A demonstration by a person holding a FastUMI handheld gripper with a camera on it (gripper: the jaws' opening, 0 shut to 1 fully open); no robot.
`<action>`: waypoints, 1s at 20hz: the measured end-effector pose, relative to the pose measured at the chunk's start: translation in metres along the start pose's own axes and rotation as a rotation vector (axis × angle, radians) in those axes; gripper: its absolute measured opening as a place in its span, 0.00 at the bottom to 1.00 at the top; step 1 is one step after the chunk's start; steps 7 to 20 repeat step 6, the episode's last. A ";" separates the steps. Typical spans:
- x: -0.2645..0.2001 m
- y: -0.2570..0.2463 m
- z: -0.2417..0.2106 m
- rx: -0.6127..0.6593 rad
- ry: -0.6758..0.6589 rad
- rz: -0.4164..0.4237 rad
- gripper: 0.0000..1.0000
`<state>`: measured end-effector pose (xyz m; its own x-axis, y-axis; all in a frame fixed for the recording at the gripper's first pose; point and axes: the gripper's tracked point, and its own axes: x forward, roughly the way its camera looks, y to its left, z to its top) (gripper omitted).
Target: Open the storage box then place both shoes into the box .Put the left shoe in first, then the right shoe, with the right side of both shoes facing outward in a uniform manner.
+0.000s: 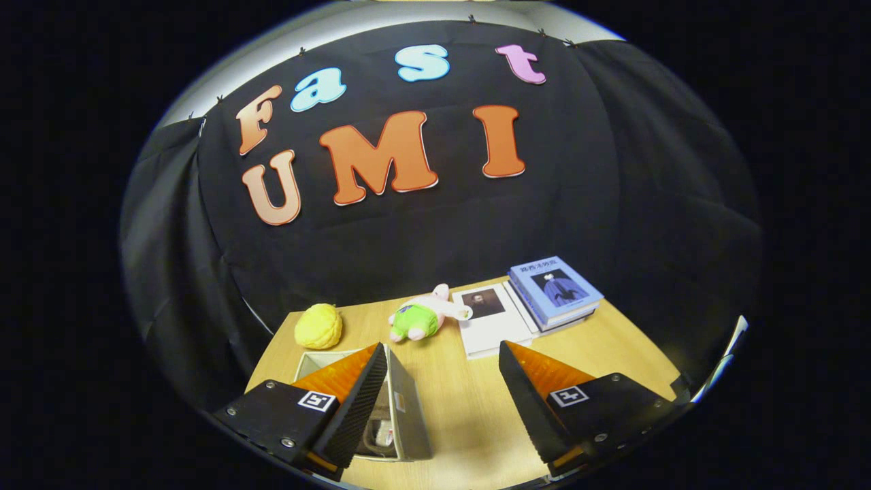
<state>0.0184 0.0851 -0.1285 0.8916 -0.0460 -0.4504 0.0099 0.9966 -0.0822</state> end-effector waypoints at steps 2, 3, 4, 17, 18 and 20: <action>-0.010 -0.014 0.022 -0.045 -0.055 -0.044 0.98; -0.017 -0.019 0.029 -0.067 -0.069 -0.055 0.98; -0.023 -0.023 0.035 -0.080 -0.085 -0.060 0.98; -0.031 -0.027 0.042 -0.095 -0.106 -0.061 0.99; -0.031 -0.027 0.042 -0.095 -0.106 -0.061 0.99; -0.031 -0.027 0.042 -0.095 -0.106 -0.061 0.99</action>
